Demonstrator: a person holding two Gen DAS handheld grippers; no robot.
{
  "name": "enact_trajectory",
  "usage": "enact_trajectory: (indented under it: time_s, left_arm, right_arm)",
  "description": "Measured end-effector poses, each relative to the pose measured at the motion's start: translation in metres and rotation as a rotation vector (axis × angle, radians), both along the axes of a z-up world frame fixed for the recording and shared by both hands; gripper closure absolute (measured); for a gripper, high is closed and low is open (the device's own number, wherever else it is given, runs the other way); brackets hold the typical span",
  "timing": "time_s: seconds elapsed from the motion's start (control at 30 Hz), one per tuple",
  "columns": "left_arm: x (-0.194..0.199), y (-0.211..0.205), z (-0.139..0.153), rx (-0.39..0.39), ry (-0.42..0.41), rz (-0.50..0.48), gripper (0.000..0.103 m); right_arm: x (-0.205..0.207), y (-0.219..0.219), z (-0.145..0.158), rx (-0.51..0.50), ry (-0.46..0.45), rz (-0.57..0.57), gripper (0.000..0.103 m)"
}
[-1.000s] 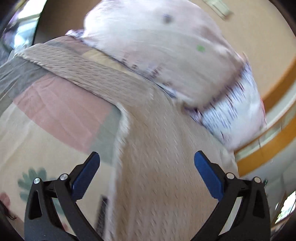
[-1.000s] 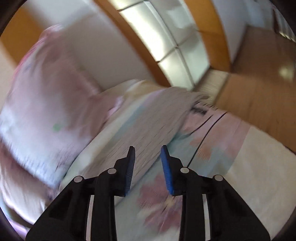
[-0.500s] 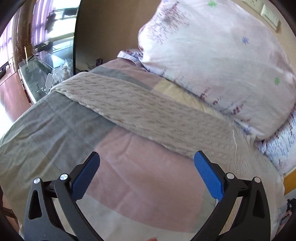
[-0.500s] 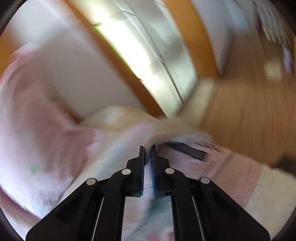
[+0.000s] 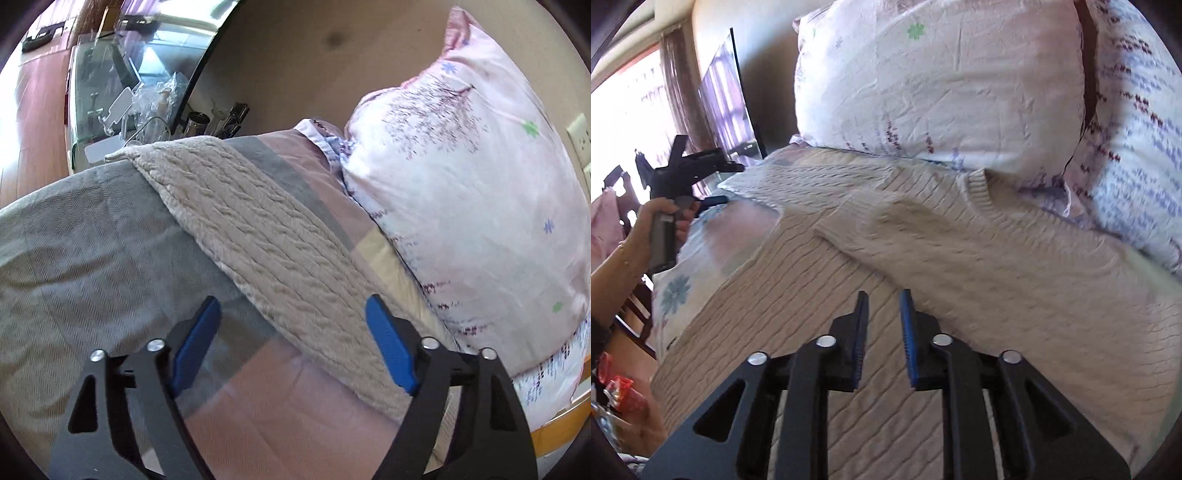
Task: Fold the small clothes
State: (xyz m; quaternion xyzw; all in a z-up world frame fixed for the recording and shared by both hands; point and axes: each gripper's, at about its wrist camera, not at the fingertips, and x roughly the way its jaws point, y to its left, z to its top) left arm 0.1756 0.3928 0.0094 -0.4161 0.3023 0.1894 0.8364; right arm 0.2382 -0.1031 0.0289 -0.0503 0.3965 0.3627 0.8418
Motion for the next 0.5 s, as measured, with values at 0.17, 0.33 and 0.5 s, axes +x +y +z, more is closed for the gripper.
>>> enact_trajectory:
  time_s: [0.17,0.33,0.5]
  left_arm:
    - [0.004,0.031,-0.005,-0.06,-0.038,0.068,0.044]
    - [0.006,0.061,-0.014,-0.148,-0.041,0.139,0.077]
    - [0.018,0.046,0.011,-0.035,0.006,0.111,0.096]
  right_arm:
    - [-0.003,-0.088,0.026,0.071,-0.059,-0.237,0.036]
    - [-0.011,-0.176,0.033,0.071,-0.062,-0.457,0.028]
    - [-0.015,-0.22,0.026,0.09,-0.037,-0.55,0.027]
